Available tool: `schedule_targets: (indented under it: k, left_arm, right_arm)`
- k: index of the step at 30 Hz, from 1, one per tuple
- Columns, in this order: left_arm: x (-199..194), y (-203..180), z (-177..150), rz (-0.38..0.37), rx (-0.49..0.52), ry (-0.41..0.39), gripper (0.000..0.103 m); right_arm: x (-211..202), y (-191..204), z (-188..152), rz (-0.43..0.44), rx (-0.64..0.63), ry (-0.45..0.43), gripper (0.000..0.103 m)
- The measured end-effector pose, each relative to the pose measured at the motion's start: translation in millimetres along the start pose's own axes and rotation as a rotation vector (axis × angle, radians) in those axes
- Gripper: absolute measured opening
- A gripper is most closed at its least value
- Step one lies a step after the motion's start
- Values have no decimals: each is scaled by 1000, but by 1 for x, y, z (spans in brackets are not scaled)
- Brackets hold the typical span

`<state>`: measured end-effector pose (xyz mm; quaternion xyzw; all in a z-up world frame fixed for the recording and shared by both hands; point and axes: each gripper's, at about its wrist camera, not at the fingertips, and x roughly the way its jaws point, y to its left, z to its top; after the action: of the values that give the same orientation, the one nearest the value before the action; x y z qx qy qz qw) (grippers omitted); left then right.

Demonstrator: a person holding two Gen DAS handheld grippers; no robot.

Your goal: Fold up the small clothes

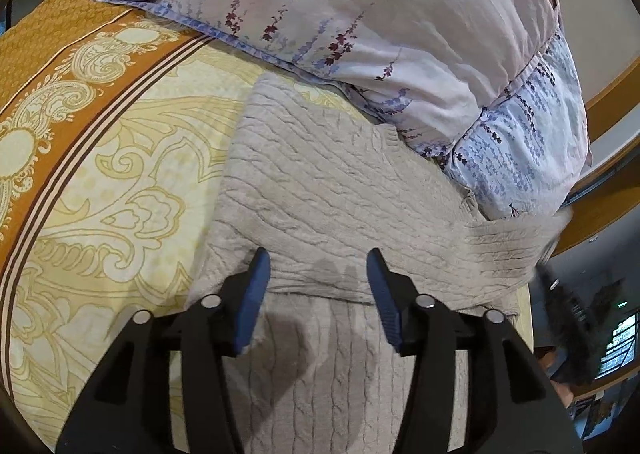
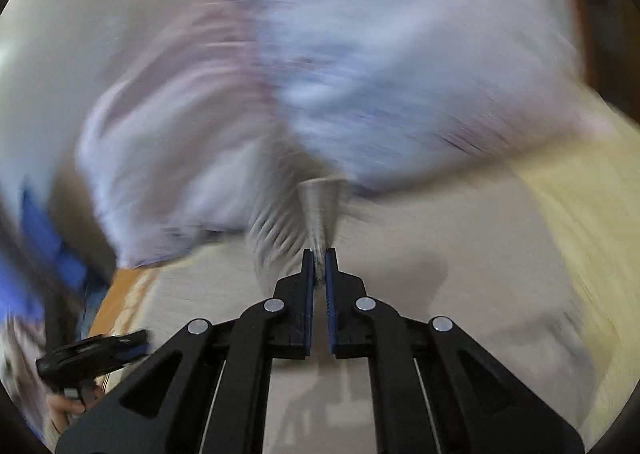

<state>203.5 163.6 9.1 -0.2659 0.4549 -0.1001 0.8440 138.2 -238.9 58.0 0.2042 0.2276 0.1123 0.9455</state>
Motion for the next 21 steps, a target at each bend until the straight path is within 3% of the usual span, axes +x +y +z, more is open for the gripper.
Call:
schedule_targets:
  k: [4,7,8,12,16,18,19,21]
  left_arm:
    - [1,-5,0,6,16,0,62]
    - [1,-5,0,4,12,-1,63]
    - [1,-5,0,2,9,-1,64]
    - [1,-4,1,-6,2,3,64]
    - [1,-4,1,-9,-2,4,64]
    - [2,-4,1,-9,-1,4,65]
    - [2,-4,1,-9,1,4,65]
    - [2,-5,0,-9,5,4,67]
  right_arm:
    - [4,-62,-9,-21,214,145,13]
    - [-8,-84,-1,28,310,104,44]
    - [-9,-85,3,29,308,95,45]
    - [5,-81,11,56,283,149,45]
    - [21,-77,1,9,274,237,41]
    - [24,-77,-4,14,273,230,23]
    - [27,-76,-5,38,272,228,7]
    - [25,-72,-1,52,241,181,7]
